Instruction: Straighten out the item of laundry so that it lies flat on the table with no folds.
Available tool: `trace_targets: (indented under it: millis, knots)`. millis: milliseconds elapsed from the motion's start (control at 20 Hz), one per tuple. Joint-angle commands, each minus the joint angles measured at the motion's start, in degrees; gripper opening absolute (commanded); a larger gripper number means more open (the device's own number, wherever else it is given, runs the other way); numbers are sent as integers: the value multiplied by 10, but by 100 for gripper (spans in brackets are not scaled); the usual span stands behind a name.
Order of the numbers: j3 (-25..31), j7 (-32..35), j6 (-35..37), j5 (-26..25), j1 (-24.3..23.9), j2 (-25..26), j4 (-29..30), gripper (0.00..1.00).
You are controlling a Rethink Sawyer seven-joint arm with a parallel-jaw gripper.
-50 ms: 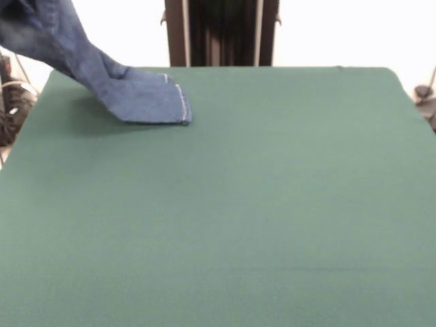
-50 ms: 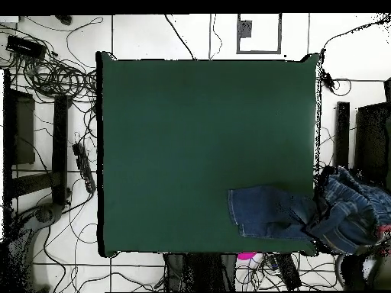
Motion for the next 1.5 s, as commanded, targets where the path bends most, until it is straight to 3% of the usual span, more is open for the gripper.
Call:
trace_targets:
  millis: [50,550,1000,1500]
  knots:
    - [104,-213,-39,-34,-25,14,62,0]
    - [147,-241,-50,-44,-91,39,39,0]
    - [223,-290,-66,-58,-180,53,20,0]
    - [267,-301,-1,-104,-215,61,-20,0]
